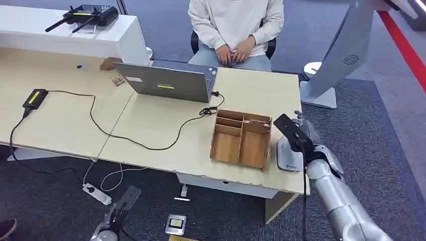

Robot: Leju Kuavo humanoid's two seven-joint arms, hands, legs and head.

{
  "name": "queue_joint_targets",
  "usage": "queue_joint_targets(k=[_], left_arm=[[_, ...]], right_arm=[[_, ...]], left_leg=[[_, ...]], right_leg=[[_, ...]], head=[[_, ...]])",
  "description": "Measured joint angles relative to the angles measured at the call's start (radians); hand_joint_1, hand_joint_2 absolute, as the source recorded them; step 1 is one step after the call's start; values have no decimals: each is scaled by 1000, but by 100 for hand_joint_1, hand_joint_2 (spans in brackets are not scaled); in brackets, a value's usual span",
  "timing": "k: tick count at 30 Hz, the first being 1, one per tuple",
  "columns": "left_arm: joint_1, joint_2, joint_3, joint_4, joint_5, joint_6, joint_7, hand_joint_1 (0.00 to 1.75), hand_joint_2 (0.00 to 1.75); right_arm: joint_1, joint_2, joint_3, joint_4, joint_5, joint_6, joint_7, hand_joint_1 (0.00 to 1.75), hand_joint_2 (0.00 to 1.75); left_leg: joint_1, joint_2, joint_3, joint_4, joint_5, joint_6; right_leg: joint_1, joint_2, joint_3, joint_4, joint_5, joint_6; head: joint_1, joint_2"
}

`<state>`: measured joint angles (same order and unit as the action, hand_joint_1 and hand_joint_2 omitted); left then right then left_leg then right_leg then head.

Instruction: Pass the card to the sensor for recognition and then transmit it.

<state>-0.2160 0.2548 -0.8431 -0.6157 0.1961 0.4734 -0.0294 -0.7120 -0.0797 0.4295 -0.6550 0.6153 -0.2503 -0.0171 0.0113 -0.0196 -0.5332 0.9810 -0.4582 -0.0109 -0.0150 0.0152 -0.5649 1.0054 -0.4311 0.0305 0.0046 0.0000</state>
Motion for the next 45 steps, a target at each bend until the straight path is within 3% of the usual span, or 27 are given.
queue_joint_targets(k=[13, 23, 28, 45], left_arm=[[-10, -13, 14, 25, 28, -24, -6, 0, 0], [-21, -23, 16, 49, 61, -56, -7, 0, 0], [-31, -24, 16, 55, 61, -61, -5, 0, 0], [-54, -26, 8, 69, 56, -64, -5, 0, 0]], right_arm=[[-7, -11, -5, 44, 34, 30, -16, 175, 175], [-25, 23, 10, 71, 66, 176, -24, 175, 175], [-25, 38, 29, 71, 69, 209, -19, 175, 175], [-21, 48, 53, 60, 34, 224, 11, 175, 175]], left_leg=[[0, 0, 0, 0, 0, 0], [0, 0, 0, 0, 0, 0], [0, 0, 0, 0, 0, 0], [0, 0, 0, 0, 0, 0]], right_leg=[[0, 0, 0, 0, 0, 0], [0, 0, 0, 0, 0, 0], [0, 0, 0, 0, 0, 0], [0, 0, 0, 0, 0, 0]], head=[[0, 0], [0, 0], [0, 0], [0, 0]])
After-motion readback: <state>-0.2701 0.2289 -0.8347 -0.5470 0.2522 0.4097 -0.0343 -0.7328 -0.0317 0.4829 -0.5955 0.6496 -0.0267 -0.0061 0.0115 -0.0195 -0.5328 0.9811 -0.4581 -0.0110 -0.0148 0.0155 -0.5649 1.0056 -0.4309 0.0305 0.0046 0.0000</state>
